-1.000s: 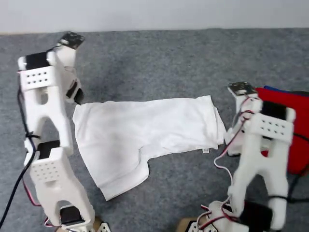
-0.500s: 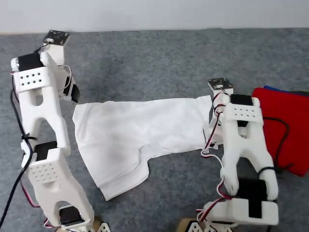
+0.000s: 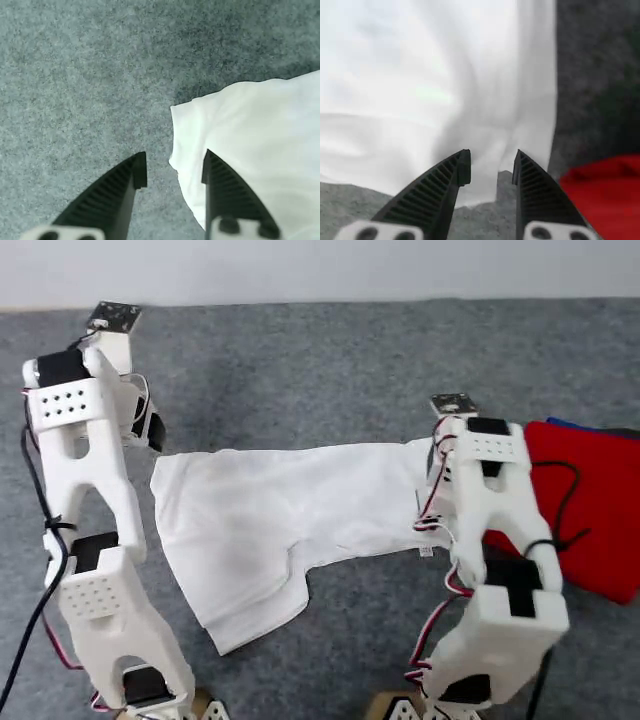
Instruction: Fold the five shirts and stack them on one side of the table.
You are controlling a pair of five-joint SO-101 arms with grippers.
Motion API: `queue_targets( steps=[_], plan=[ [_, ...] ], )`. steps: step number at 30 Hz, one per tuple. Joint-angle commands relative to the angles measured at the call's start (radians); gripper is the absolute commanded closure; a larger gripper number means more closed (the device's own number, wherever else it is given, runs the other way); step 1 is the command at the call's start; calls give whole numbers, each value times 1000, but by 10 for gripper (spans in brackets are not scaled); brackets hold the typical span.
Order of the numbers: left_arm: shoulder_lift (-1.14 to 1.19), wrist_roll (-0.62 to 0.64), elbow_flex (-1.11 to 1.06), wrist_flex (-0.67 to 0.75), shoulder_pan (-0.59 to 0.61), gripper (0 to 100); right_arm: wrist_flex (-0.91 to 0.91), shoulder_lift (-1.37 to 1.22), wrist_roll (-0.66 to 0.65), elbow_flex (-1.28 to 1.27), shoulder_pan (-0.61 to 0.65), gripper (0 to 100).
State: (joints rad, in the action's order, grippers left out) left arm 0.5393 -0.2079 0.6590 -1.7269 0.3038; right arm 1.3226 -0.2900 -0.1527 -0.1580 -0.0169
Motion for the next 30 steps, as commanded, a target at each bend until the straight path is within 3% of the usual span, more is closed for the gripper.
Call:
queue_targets(
  steps=[1,13,19,23,30],
  plan=[
    [-63,-2,33,18,-8,813,36,-25,12,81,39,842],
    [-61,-2,33,34,-11,813,44,-56,3,107,64,850],
    [-61,-2,19,35,-26,813,44,-47,-75,112,47,982],
    [-64,-2,-30,64,-37,813,54,-47,-77,152,-4,987],
    [-66,-2,-41,66,-32,813,90,-54,-210,233,-113,987]
  ],
)
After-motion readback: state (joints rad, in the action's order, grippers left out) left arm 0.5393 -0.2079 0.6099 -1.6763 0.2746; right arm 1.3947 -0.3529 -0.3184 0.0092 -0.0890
